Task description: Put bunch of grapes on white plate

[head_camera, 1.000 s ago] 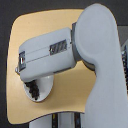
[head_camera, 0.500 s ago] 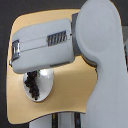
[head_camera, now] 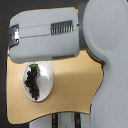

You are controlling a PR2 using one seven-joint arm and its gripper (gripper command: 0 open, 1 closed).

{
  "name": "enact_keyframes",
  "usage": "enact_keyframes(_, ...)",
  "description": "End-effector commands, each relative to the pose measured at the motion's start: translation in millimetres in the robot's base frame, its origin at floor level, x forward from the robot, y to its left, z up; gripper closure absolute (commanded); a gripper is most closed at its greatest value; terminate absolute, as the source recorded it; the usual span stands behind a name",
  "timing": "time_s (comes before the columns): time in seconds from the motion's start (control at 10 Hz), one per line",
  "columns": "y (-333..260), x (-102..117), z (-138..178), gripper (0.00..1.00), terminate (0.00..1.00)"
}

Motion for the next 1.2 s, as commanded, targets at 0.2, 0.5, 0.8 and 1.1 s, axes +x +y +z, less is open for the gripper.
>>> enact_keyframes(0.2,-198,-13,23,0.0,0.0)
enact_keyframes(0.5,-269,-14,28,0.0,0.0)
enact_keyframes(0.8,-323,18,32,0.0,0.0)
enact_keyframes(1.1,-350,52,38,0.0,0.0)
